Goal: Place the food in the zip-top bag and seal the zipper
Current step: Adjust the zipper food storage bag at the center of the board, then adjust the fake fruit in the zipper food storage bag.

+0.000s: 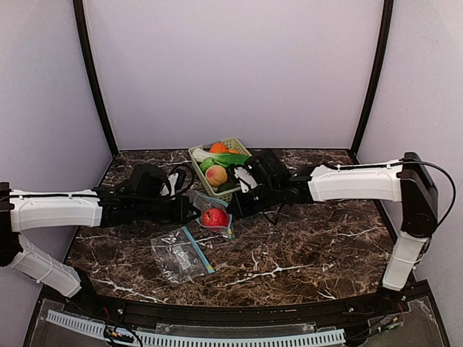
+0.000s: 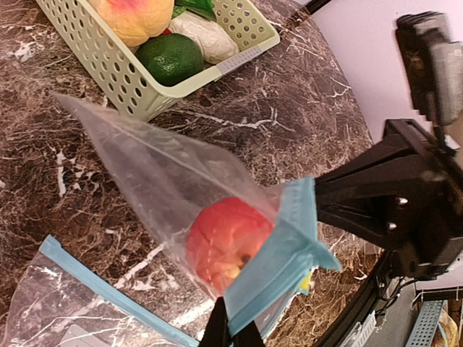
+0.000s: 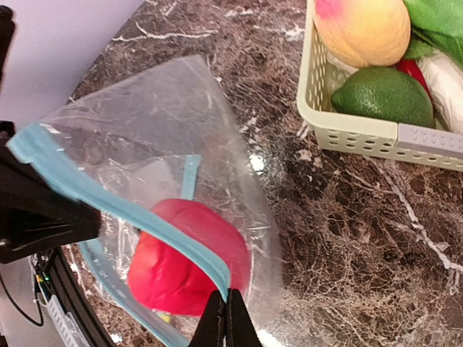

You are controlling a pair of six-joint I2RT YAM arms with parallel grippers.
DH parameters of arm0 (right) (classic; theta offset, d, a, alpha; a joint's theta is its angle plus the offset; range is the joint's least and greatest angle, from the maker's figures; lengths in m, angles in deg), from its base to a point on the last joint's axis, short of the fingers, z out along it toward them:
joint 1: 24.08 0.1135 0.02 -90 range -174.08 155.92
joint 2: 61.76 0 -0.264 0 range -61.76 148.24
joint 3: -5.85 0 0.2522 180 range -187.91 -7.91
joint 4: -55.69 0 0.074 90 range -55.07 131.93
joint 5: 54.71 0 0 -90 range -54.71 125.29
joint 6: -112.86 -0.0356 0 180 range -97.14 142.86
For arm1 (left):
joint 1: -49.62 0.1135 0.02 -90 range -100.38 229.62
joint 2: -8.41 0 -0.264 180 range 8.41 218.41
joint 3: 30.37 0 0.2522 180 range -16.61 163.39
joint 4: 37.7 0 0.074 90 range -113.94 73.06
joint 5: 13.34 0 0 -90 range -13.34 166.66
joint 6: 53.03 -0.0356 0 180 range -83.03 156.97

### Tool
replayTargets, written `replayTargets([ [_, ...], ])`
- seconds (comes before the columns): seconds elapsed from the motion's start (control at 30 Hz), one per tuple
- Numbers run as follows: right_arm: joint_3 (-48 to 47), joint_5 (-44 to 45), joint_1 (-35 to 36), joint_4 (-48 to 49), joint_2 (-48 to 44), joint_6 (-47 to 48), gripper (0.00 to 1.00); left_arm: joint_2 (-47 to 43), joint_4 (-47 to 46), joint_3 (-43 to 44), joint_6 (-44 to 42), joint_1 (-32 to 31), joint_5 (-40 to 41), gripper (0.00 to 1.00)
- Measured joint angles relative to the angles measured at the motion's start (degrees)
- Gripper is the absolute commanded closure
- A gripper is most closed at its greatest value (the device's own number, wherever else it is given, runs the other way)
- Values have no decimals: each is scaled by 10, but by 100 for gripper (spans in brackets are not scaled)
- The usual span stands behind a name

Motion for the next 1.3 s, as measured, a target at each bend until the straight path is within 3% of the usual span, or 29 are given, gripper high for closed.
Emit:
replayTargets([
  [0.23, 0, -9, 19, -2, -64, 0, 100, -4, 63, 29, -29, 0, 47, 99],
  [0.57, 0, -14, 27, 4, -34, -25, 99, -5, 67, 33, -34, 0, 51, 99],
  [0.67, 0, -7, 27, 7, -30, -28, 79, -6, 53, 25, -34, 0, 47, 99],
  [0.97, 0, 29, 32, 7, -14, -38, 41, -3, -7, -8, -34, 0, 9, 99],
  [1.3, -42, 101, 57, -10, 32, -59, 22, 3, -32, -15, -31, 0, -4, 99],
])
